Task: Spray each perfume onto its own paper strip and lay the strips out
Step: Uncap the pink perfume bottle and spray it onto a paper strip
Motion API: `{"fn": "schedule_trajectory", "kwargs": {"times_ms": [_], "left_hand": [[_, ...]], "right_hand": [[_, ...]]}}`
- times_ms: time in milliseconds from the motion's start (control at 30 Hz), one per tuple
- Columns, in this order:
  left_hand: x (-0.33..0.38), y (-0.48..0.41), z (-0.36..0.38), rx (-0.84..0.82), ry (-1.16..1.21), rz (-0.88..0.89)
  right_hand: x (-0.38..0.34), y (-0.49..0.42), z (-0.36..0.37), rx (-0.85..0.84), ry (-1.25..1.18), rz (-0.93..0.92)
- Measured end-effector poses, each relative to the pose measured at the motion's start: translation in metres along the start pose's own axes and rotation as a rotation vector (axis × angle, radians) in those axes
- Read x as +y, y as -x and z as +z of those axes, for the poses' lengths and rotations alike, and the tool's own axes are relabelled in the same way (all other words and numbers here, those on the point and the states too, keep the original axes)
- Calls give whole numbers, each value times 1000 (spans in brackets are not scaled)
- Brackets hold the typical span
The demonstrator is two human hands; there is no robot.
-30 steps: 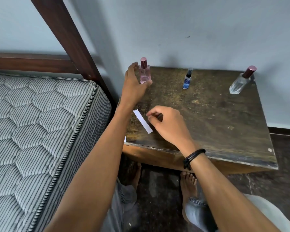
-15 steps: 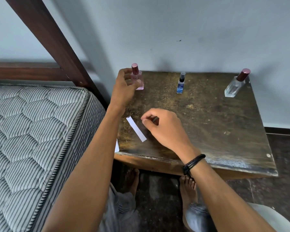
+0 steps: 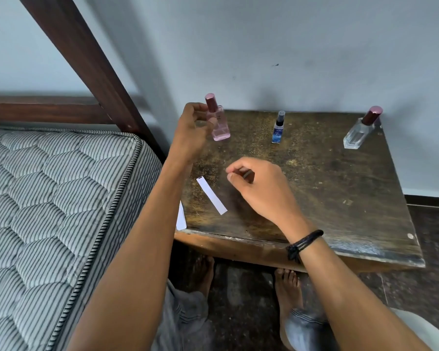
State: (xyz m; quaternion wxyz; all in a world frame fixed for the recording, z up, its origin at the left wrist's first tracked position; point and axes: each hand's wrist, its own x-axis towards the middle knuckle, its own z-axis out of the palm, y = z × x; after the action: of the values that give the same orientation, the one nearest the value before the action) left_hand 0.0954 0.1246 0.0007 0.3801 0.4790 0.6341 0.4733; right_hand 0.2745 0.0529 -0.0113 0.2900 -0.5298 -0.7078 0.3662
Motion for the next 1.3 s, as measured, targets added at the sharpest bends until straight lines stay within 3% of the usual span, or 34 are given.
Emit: {"fn": "schedule_trajectory", "kwargs": {"times_ms": [233,433,667,1033,1300], "left_hand": [[7,45,-16,-191,-31,45],[4,64,-25,-254,20,23],[6,70,-25,-343,132,-19],[10,64,-25,-221,98,71],[9,63,-22,-289,122,-6]], "right_hand": [[-4,-5,-1,228,-140,63],[-16,0,2,108,-269,79],[-8,1,6,144,-246,54],[1,-3,13,58,-279,70],[4,-2,14,35,-348,28]]}}
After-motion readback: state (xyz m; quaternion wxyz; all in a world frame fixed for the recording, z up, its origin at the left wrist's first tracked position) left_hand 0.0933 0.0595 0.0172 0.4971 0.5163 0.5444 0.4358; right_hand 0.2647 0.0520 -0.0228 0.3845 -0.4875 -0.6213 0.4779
